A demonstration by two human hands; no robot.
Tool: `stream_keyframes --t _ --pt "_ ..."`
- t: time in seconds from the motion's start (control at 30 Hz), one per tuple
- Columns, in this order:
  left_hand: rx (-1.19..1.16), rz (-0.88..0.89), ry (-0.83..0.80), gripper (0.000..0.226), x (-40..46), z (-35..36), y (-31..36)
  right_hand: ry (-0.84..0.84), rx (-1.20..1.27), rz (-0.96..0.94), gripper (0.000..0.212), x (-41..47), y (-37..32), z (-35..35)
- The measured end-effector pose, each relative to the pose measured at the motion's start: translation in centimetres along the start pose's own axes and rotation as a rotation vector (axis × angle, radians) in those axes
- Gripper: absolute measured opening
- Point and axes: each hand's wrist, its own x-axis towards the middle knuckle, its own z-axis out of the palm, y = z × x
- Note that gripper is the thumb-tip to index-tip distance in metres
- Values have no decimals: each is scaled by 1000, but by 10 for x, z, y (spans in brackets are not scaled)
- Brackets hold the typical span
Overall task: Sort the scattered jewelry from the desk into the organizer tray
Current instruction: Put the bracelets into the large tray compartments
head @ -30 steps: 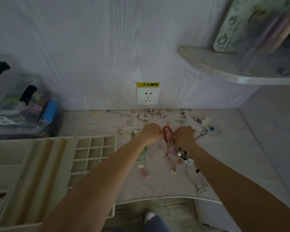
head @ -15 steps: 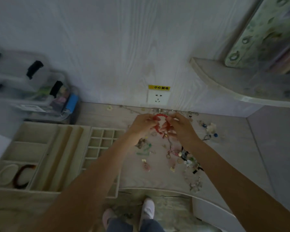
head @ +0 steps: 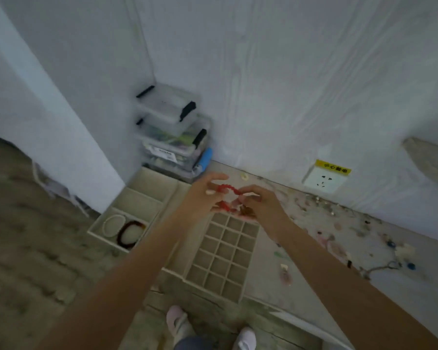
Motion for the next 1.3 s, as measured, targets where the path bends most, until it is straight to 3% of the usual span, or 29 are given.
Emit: stream_keyframes --t 0.13,0.3,0.43,0.6,0.73,0.83,0.93,1.07,1.3 --pt "102 24 63 31 -17 -55 -13 -130 -171 -24 15 22 5 57" --pt "301 -1 320 26 -27 -112 -34 -175 -251 62 6 49 16 121" --pt "528 -4 432 19 -30 -145 -48 -235 -315 63 16 74 23 152" --pt "551 -42 585 23 -28 -177 -59 -323 -482 27 16 103 32 185" --pt "557 -100 595 22 -21 -195 -65 -304 -561 -4 5 117 36 200" --pt "557 -137 599 20 -13 -209 -68 -244 -728 -176 13 127 34 213" --pt "604 -162 565 20 -3 -218 -70 -232 -830 -274 9 135 36 225" --pt "776 -188 463 21 6 -228 -83 -242 -1009 -340 12 149 49 240" --pt "1186 -66 358 40 -5 -249 -93 -348 -1210 -406 16 160 62 250"
